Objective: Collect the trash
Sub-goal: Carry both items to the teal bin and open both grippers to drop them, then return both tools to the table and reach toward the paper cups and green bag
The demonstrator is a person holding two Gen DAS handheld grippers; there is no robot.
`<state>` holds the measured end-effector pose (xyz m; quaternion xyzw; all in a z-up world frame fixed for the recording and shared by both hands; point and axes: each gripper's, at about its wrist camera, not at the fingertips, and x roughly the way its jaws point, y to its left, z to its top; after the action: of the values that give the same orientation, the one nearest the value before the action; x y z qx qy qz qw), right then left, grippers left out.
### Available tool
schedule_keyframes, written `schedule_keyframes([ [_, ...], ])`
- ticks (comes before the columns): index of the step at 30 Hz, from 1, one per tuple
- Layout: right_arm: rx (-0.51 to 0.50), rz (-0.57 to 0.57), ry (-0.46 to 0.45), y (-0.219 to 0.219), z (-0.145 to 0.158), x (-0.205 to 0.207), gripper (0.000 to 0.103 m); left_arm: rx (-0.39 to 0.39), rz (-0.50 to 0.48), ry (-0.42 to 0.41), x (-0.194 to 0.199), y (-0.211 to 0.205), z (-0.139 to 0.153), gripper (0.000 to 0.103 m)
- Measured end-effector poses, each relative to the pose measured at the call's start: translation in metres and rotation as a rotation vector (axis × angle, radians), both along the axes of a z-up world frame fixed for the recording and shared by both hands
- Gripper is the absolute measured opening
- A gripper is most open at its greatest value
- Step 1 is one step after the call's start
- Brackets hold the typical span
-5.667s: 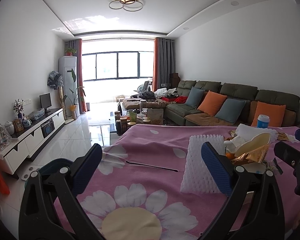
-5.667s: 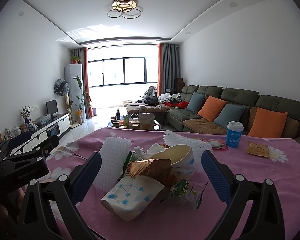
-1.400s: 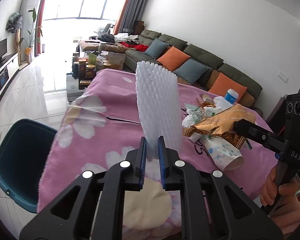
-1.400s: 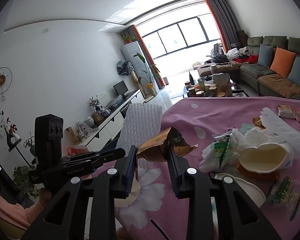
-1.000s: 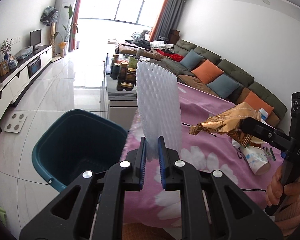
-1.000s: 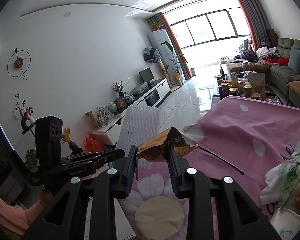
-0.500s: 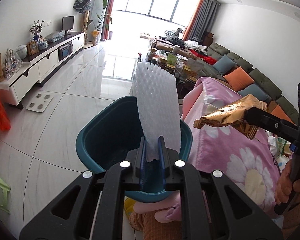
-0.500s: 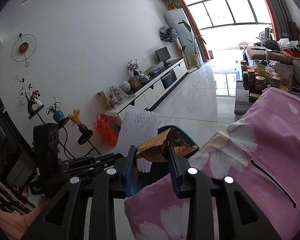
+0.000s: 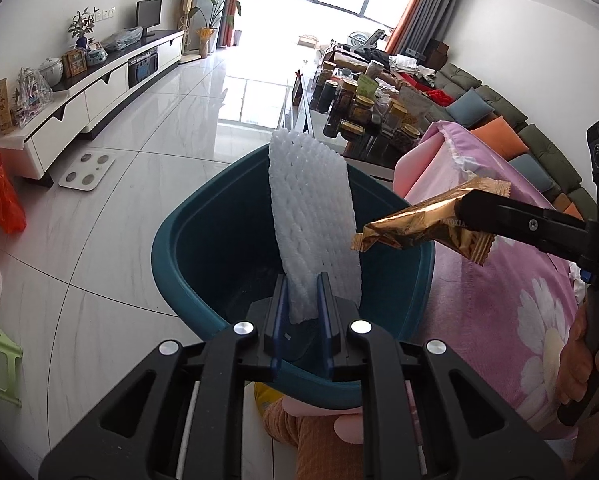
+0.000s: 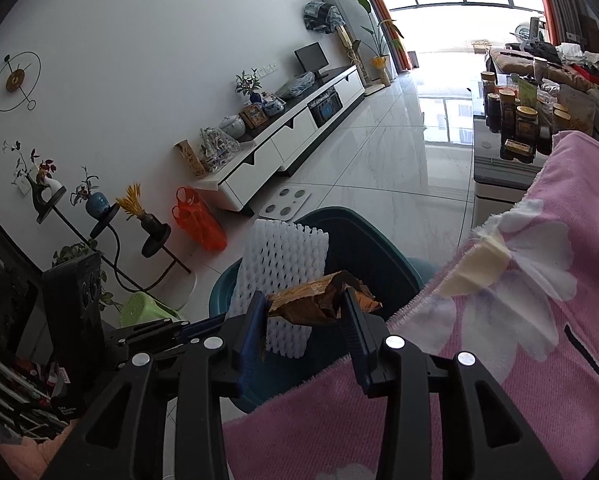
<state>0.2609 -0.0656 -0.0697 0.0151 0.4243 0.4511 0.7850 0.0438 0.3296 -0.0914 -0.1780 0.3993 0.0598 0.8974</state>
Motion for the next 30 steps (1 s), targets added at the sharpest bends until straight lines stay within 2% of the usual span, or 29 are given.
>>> schedule_keyframes([
  [5, -0.019, -0.022, 0.021, 0.003, -0.005, 0.004, 0.045, -0.012, 0.020, 0.019, 0.009, -0.009, -0.015, 0.026],
  [6, -0.026, -0.026, 0.020, 0.004, -0.007, 0.006, 0.050, -0.015, 0.026, 0.022, 0.009, -0.010, -0.018, 0.027],
  [8, -0.022, -0.027, 0.020, 0.001, -0.008, 0.005, 0.051, -0.012, 0.038, 0.021, 0.009, -0.008, -0.020, 0.027],
  [12, -0.004, -0.038, 0.016, -0.010, -0.004, 0.004, 0.052, 0.017, 0.061, -0.007, -0.003, -0.013, -0.014, 0.030],
  [16, 0.022, -0.046, -0.011, -0.027, 0.006, -0.004, 0.057, 0.062, 0.052, -0.075, -0.014, -0.023, 0.005, 0.041],
  [23, 0.069, -0.067, -0.114, -0.079, 0.036, -0.033, 0.061, 0.114, -0.081, -0.219, -0.031, -0.071, 0.045, 0.056],
  [30, 0.091, -0.201, -0.190, -0.159, 0.055, -0.058, 0.063, 0.077, -0.311, -0.274, -0.024, -0.151, 0.060, 0.060],
])
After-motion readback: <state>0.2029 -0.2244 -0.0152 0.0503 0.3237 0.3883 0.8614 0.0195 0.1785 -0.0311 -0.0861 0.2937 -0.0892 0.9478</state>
